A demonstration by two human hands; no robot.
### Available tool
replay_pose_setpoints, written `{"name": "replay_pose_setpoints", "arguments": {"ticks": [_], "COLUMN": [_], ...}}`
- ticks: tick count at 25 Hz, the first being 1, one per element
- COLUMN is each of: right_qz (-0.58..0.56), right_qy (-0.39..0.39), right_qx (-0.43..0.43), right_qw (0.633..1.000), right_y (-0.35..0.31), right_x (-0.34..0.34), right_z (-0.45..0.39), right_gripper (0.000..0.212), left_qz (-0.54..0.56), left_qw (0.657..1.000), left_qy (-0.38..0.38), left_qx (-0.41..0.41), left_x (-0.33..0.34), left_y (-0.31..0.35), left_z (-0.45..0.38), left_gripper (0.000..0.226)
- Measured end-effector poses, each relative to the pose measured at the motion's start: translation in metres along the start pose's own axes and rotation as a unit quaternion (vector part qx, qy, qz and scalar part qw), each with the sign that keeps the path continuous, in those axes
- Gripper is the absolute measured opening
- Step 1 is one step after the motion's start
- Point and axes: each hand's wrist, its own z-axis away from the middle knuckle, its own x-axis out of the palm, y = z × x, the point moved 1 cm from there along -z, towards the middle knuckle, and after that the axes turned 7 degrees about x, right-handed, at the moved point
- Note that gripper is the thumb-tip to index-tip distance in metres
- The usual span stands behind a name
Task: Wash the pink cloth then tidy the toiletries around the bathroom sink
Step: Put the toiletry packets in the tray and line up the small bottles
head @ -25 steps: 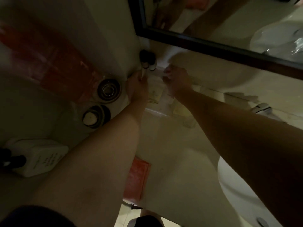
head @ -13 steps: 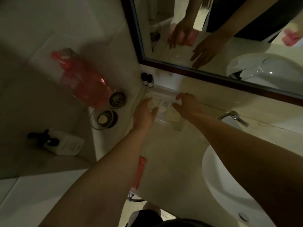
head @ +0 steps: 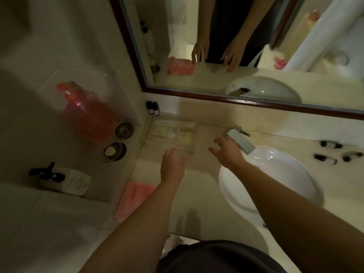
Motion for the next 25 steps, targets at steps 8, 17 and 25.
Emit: {"name": "replay_pose_setpoints", "arguments": {"ticks": [8, 17, 25], "right_qz": [-0.043, -0.064, -0.076], "right_qy": [0.099, 0.159, 0.16], "right_qx": [0.119, 0.199, 0.215], "right_qw": [0.987, 0.965, 0.96], "right_y": [0.045, 0.102, 0.201], "right_x": [-0.014, -0.032, -0.066], "right_z": [0.101, 0.158, 0.188], "right_gripper": [0.039, 0.036, 0.038], "left_qz": [0.052, 0.101, 0.052], "left_qw": [0.986, 0.969, 0.959], "left_qy": [-0.116, -0.161, -0.208], "left_qx": [0.109, 0.155, 0.187], "left_x": [0.029, 0.062, 0.131], "left_y": [0.048, 0.103, 0.167], "left_z": [0.05, 0.089, 0.127], "left_gripper": [0.044, 0.047, 0.045]}}
